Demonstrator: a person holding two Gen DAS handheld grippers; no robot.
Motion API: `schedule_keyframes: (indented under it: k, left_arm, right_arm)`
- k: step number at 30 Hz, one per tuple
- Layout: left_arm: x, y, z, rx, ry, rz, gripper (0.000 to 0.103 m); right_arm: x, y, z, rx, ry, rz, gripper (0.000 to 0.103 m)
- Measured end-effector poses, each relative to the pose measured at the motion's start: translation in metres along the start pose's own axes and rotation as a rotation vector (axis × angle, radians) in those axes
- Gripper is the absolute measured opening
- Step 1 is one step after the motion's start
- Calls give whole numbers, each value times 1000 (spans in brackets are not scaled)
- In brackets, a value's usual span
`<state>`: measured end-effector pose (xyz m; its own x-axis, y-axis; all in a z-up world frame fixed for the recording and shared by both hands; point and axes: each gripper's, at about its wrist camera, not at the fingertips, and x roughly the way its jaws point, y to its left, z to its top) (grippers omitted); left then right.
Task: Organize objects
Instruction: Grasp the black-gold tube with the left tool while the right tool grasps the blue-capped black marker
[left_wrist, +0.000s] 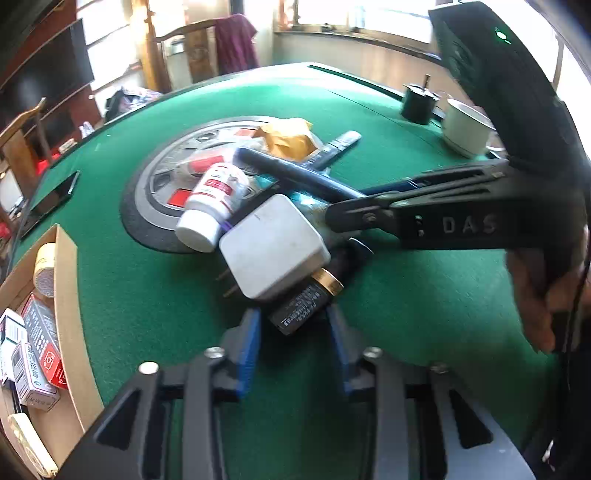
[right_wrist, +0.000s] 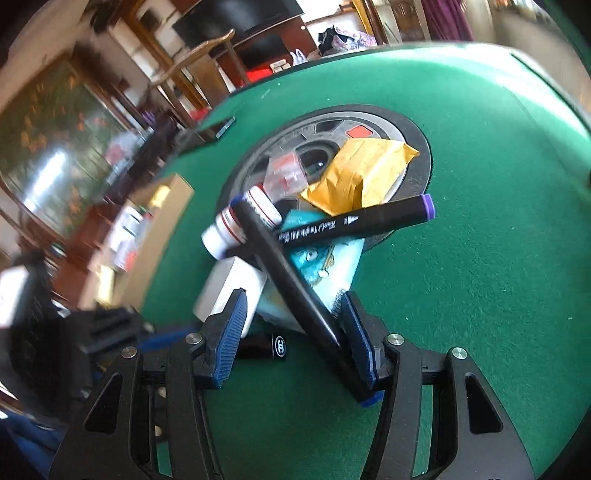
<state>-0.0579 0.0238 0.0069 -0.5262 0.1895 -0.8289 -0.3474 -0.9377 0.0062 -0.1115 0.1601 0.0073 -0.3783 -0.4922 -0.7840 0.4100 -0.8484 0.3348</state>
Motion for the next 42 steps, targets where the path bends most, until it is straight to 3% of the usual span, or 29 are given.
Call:
schedule_keyframes:
  k: [2, 4, 5, 6, 7, 8, 11, 16, 23, 25, 27, 30, 35, 42]
  left_arm:
    - [3, 0, 1, -16, -14, 59, 64]
    - [3, -2, 0, -2, -36, 61, 58]
    - [2, -4, 0, 11, -40, 37, 37]
    - [2, -5, 1, 7, -36, 12, 23]
    - [1, -6, 1, 7, -36, 8, 18]
    - [0, -9, -1, 21, -40, 14, 5]
    - [-2, -11, -3, 52, -40, 26, 4]
    - [-6, -10, -3, 77, -14, -111, 7]
    - [1, -5, 3, 55, -17, 7, 8]
    - [2, 1, 5, 30, -15, 4, 15]
    - [3, 3, 6, 18, -26, 11, 36]
    - [2, 1, 11, 25, -62, 18, 59]
    - [-2, -7, 21, 67, -103, 39, 73]
    - [6, -29, 27, 162, -97, -26, 75]
  right_arm:
    - [0, -2, 0, -1, 4, -47, 16]
    - [-4, -2, 2, 18, -8, -65, 13]
    - [-6, -2, 1, 19, -22, -73, 13]
    - [-10, -2, 1, 27, -32, -58, 13]
    - [-12, -3, 1, 38, -41, -42, 13]
    - [-13, -4, 0, 50, -46, -38, 14]
    - [-11, -11, -1, 90, -57, -25, 14]
    - [-11, -21, -1, 120, -51, -2, 13]
    - [-14, -16, -4, 124, -45, -16, 13]
    - [-15, -17, -5, 124, -43, -15, 13]
    - [-15, -17, -5, 124, -43, -15, 13]
    - [-13, -17, -6, 126, -37, -18, 14]
    - [-15, -20, -6, 137, -39, -23, 13]
    - [-23, -42, -6, 232, -57, -74, 13]
